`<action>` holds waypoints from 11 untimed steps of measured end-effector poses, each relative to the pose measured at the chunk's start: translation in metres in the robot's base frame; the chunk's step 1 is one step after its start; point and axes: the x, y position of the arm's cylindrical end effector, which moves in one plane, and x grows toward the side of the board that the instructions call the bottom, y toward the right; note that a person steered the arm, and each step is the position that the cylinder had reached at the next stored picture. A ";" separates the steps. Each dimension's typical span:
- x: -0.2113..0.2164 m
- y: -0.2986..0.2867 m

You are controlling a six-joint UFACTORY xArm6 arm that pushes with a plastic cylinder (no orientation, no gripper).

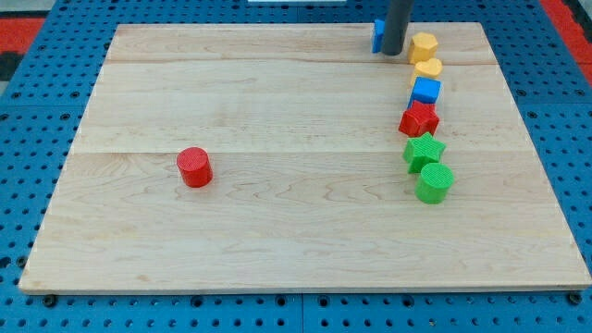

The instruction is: Push the blue triangle into the yellow hexagon

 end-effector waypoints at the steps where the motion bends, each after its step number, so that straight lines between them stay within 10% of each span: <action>1: 0.009 -0.048; 4: -0.055 -0.026; 11: -0.035 0.025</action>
